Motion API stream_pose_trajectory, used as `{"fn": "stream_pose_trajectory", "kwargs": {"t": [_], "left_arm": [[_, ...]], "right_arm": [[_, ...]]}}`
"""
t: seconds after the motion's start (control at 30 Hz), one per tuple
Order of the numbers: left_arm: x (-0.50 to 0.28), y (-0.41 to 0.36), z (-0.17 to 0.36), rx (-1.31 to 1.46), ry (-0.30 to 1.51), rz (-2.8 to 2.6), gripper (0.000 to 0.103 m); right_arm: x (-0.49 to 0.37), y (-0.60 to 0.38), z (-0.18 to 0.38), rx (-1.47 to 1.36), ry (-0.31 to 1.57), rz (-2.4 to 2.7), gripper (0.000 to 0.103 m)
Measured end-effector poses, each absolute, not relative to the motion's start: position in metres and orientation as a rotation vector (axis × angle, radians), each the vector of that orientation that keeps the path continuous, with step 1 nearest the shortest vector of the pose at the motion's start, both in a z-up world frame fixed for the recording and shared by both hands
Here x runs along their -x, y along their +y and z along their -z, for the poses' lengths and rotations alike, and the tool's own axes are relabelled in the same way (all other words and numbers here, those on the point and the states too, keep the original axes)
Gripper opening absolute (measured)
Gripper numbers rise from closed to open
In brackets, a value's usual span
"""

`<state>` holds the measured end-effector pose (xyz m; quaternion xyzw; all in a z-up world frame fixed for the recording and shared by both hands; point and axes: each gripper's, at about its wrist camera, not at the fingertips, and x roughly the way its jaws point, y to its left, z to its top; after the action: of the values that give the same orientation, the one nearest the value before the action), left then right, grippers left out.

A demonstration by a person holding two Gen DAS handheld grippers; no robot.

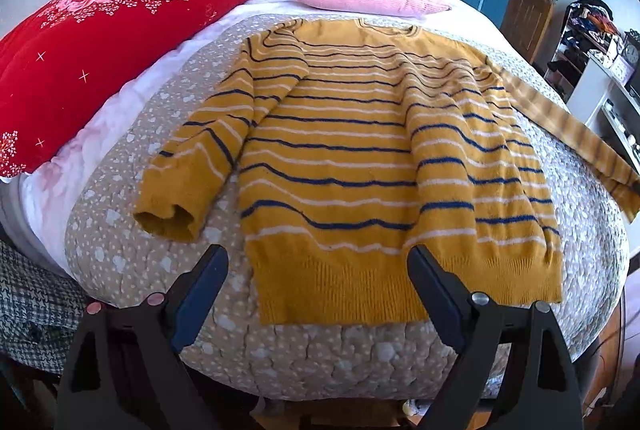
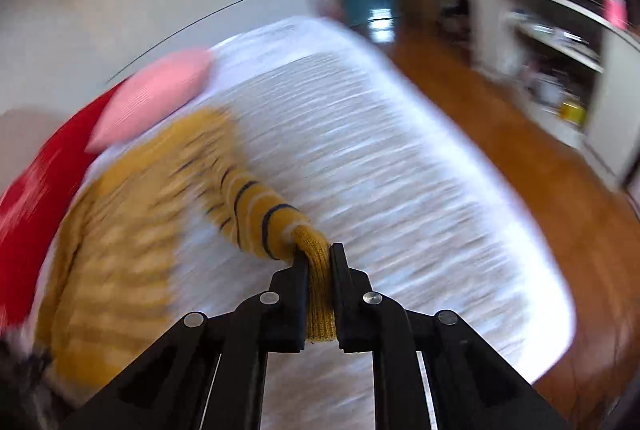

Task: Fold small clothes
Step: 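Grasp the cuff of the yellow striped sweater's sleeve with the right gripper, then fold the held sleeve across the sweater body with the right gripper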

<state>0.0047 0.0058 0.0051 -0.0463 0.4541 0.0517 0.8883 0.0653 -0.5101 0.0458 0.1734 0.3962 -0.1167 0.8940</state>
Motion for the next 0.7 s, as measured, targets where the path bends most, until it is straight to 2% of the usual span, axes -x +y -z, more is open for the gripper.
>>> {"fn": "stream_pose_trajectory", "kwargs": {"t": [0.13,0.3,0.47,0.7], "left_arm": [[-0.005,0.008,-0.009,0.102,0.918,-0.100,0.091],[-0.017,0.015,-0.022,0.132,0.907,-0.045,0.091],[-0.057,0.036,-0.038,0.187,0.815,-0.026,0.091],[-0.112,0.100,-0.049,0.299,0.638,-0.090,0.091]], "right_arm": [[-0.094,-0.579,-0.041,-0.456,0.841,0.388,0.011],[-0.117,-0.570,-0.050,-0.448,0.868,0.404,0.011],[-0.146,-0.503,-0.091,-0.309,0.855,0.312,0.011],[-0.223,-0.309,-0.132,0.077,0.825,0.073,0.011]]}}
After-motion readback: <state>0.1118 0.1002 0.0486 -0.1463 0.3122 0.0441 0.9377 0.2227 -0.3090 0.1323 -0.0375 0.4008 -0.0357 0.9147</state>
